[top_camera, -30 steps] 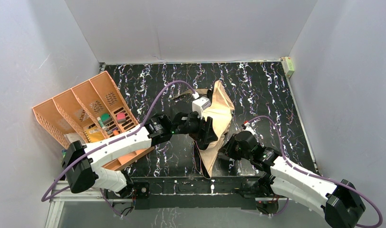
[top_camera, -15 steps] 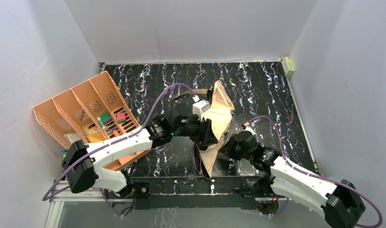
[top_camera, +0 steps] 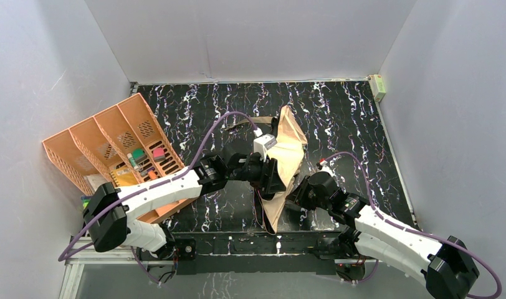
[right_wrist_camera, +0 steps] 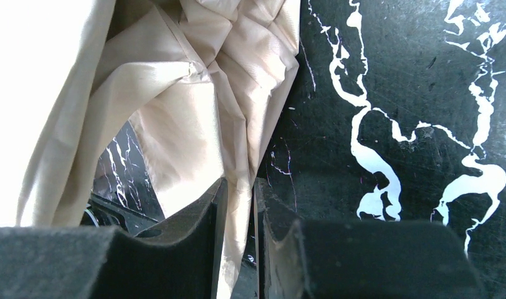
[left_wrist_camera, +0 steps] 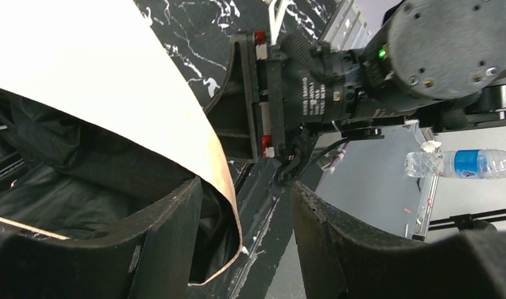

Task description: Put away the umbrella

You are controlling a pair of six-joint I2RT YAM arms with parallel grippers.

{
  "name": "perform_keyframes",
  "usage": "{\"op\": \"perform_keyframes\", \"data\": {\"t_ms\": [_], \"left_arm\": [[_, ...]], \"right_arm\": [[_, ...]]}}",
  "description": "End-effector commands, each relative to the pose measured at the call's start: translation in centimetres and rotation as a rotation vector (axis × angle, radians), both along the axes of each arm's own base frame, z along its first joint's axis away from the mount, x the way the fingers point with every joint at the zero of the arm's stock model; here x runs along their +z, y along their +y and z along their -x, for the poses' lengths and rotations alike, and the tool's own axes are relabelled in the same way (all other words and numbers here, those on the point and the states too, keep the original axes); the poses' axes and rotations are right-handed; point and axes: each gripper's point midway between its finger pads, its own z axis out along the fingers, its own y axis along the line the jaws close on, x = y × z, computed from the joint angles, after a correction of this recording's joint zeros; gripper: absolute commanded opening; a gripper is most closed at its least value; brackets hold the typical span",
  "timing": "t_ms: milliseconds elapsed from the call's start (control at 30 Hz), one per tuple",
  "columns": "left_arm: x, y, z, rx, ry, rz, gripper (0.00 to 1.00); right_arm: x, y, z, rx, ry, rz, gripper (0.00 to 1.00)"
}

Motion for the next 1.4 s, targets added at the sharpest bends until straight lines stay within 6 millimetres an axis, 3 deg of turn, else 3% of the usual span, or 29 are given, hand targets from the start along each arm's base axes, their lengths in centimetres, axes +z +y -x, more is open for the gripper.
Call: {"op": "perform_keyframes", "data": {"t_ms": [0, 500, 1100, 1267, 1367], "left_arm": [[-0.5, -0.1, 0.6, -0.019, 0.015, 0.007, 0.52], [-1.8, -0.6, 1.0, -0.035, 0.04, 0.001, 0.51], [-2.4, -0.5, 0.8, -0.018, 0.034, -0.013, 0.51], [-2.5, -0.1, 1.1, -0.018, 0.041, -0.013, 0.49], [-2.5, 0.1, 1.2, -0.015, 0.041, -0.011, 0.43]], "right_arm": [[1.3, 0.7, -0.6, -0.003, -0.038, -0.039, 0.31], [1.5, 0.7, -0.7, -0.004, -0.041, -0.042, 0.31], [9.1, 3.2, -2.0, 0.052, -0.157, -0.162, 0.29], [10.2, 3.9, -2.3, 0.057, -0.166, -0.204, 0.27], [10.1, 3.9, -2.3, 0.056, -0.165, -0.201, 0.27]]}}
